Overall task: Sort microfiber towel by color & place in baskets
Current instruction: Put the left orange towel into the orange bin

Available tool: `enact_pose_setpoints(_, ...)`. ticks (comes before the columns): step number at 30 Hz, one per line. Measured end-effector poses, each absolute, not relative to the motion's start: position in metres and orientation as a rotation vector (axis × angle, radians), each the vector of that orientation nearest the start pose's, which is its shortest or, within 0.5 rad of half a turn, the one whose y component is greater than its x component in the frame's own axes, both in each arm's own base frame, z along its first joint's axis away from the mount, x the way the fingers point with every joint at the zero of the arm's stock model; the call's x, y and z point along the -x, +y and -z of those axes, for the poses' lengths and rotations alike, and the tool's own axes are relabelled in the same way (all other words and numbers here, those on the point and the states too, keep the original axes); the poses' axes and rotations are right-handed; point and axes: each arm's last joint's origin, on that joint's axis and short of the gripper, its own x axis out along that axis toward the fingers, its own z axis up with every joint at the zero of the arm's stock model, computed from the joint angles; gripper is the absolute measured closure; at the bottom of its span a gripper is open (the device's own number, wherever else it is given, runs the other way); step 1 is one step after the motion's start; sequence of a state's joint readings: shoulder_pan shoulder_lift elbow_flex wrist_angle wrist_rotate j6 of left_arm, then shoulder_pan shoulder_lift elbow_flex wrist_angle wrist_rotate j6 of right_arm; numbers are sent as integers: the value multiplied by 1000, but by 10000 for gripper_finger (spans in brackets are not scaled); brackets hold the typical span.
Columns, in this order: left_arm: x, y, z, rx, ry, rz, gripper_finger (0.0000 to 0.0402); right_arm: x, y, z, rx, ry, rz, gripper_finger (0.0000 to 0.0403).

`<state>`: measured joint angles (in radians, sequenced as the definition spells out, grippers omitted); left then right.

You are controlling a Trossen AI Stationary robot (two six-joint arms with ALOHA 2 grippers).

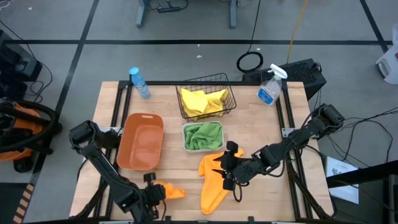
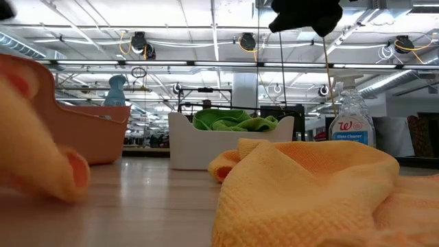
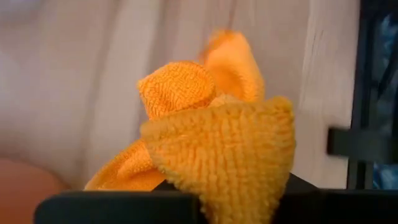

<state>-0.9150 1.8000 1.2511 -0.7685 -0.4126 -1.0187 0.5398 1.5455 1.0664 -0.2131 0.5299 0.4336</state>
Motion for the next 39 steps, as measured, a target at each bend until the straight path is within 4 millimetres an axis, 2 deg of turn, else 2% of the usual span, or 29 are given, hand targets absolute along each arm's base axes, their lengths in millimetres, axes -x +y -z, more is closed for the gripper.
enact_pose_setpoints(5,-223,-255,-238,-3,928,-137,359,-294,164,-256,-30,496,61,227)
enact_pose_setpoints(10,-219,-234,-271,-90,835,-178,359,-295,171,-262,13,428,12,227)
enact_pose_setpoints(18,-209,-197,-303,-146,763,-277,360,-295,175,-266,39,393,-10,227)
enact_pose_setpoints(23,-207,-172,-315,-92,763,-377,360,-295,175,-267,48,383,-14,227)
enact_pose_setpoints(31,-188,-118,-323,-32,860,-723,360,-295,175,-266,48,385,-14,227)
enact_pose_setpoints(37,-186,-106,-316,76,900,-792,360,-294,175,-265,58,403,-13,227)
enact_pose_setpoints(39,-185,-104,-308,109,927,-839,360,-294,175,-264,59,411,-12,227)
